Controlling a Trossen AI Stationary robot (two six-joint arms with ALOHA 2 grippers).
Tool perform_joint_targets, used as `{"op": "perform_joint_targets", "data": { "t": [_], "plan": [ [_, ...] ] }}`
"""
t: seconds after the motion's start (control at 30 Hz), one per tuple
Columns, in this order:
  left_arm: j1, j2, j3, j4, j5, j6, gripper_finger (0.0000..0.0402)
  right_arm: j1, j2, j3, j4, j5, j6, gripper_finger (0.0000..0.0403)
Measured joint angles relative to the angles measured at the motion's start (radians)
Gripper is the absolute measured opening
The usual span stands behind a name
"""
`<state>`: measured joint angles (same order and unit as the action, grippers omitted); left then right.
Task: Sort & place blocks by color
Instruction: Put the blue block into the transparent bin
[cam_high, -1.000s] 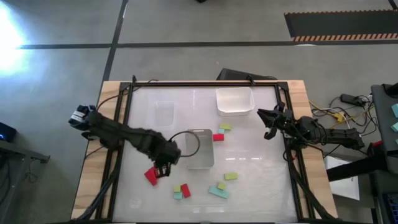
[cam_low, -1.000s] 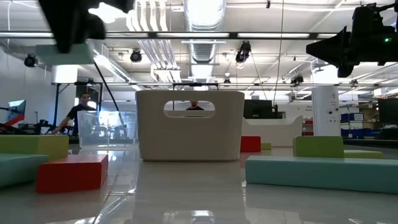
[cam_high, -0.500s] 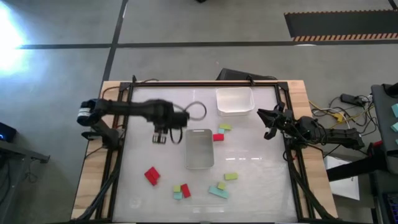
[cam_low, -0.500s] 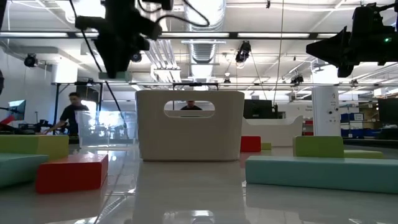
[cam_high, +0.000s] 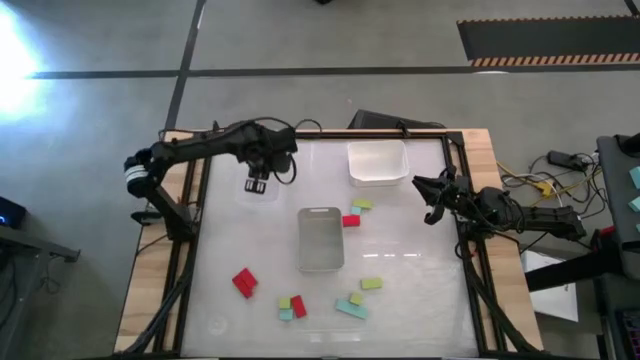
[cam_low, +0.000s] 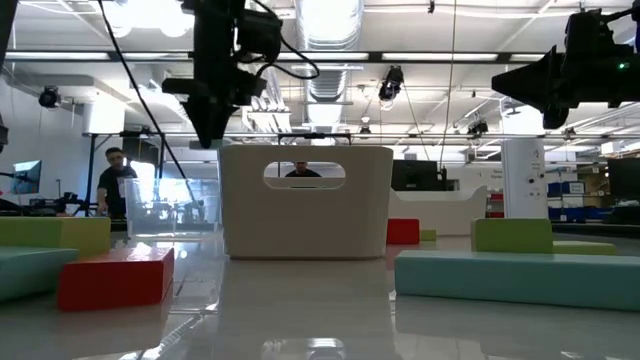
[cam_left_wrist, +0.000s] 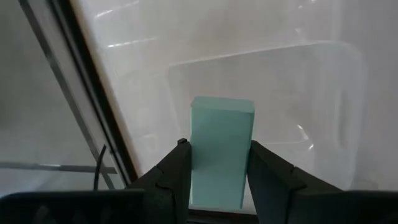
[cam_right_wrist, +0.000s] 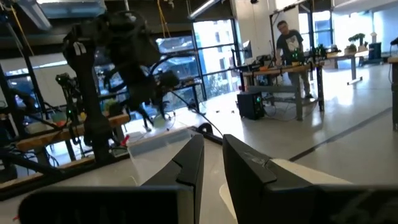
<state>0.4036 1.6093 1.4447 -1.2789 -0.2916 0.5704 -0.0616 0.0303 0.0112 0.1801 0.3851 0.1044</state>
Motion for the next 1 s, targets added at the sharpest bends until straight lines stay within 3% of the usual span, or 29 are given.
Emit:
{"op": "perform_joint_targets", "data": {
  "t": [0.3, 0.63, 1.0],
  "plan": [
    [0.083, -0.001, -0.078, 0.038, 0.003, 0.042, 0.0108, 0.0, 0.0, 0.0, -0.056, 0.0, 0.001, 0.0052],
    [0.088, -0.002, -0.191, 0.101, 0.004, 0.075, 0.0108, 0.0, 0.0, 0.0, -0.056, 0.0, -0.001, 0.0052],
    [0.097, -0.002, -0.211, 0.137, 0.003, 0.103, 0.0108, 0.0, 0.0, 0.0, -0.054, 0.0, -0.003, 0.0052]
  ]
}}
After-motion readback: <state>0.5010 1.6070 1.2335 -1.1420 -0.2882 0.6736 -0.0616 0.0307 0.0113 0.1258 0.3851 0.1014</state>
